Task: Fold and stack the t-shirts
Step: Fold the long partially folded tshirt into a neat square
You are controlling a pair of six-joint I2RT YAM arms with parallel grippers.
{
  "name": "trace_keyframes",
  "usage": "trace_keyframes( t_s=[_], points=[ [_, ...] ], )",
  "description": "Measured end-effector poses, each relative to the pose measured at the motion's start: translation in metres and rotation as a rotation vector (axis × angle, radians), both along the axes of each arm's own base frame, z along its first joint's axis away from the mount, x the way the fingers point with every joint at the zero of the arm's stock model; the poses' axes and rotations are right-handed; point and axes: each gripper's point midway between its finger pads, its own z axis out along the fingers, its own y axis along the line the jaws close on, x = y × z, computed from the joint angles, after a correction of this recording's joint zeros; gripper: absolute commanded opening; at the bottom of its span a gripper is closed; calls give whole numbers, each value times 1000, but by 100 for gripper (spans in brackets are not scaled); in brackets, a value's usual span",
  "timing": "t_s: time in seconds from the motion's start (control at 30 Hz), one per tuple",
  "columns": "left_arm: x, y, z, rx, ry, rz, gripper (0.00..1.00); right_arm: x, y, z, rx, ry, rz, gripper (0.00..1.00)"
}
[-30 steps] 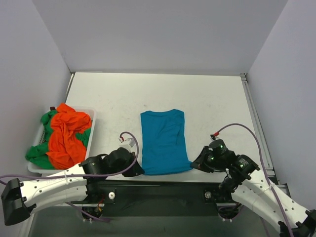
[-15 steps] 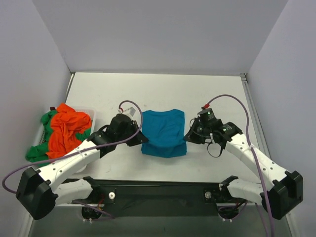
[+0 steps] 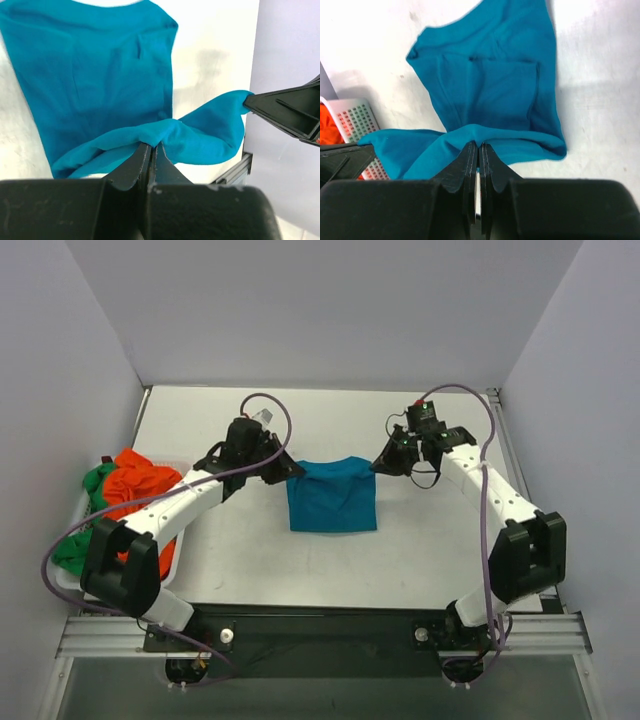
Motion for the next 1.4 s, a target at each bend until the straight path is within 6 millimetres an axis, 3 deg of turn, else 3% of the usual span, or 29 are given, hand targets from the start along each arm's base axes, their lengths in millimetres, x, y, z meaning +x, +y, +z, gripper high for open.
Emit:
trace_keyframes(
  t_s=[0.17,0.23,0.27,0.37,0.4,0.5,0.6,0.73,0.77,0.9,1.07,1.23,1.4],
  points=[
    [40,5,-11,-18,19,32,0,43,5,-9,15,13,11,0],
    [55,6,-22,-27,32,41,0,61,9,-18,17,22,18,9],
    [62,7,-28,-31,40,46,3,70,11,-24,17,31,21,19],
    [84,13,-51,-49,59,63,38,97,14,-47,20,51,29,42],
    [93,16,-60,-61,66,76,54,106,15,-55,21,61,30,45],
    [115,32,-74,-104,62,112,64,127,15,-76,20,71,36,53],
    [139,54,-72,-148,33,154,65,134,6,-87,7,78,32,55],
    [153,76,-57,-160,-21,199,50,137,-6,-78,-28,40,25,52],
    [152,76,-53,-159,-31,199,39,135,-9,-75,-38,31,23,50],
    [144,58,-38,-121,-69,158,39,124,-9,-59,-65,-4,33,48],
    [141,31,-39,7,-66,101,43,114,12,-55,-110,-32,85,45],
    [154,17,-55,159,-69,72,52,112,18,-65,-159,-35,112,44],
    [148,25,-99,296,9,57,54,123,5,-89,-221,-15,93,43]
  ],
)
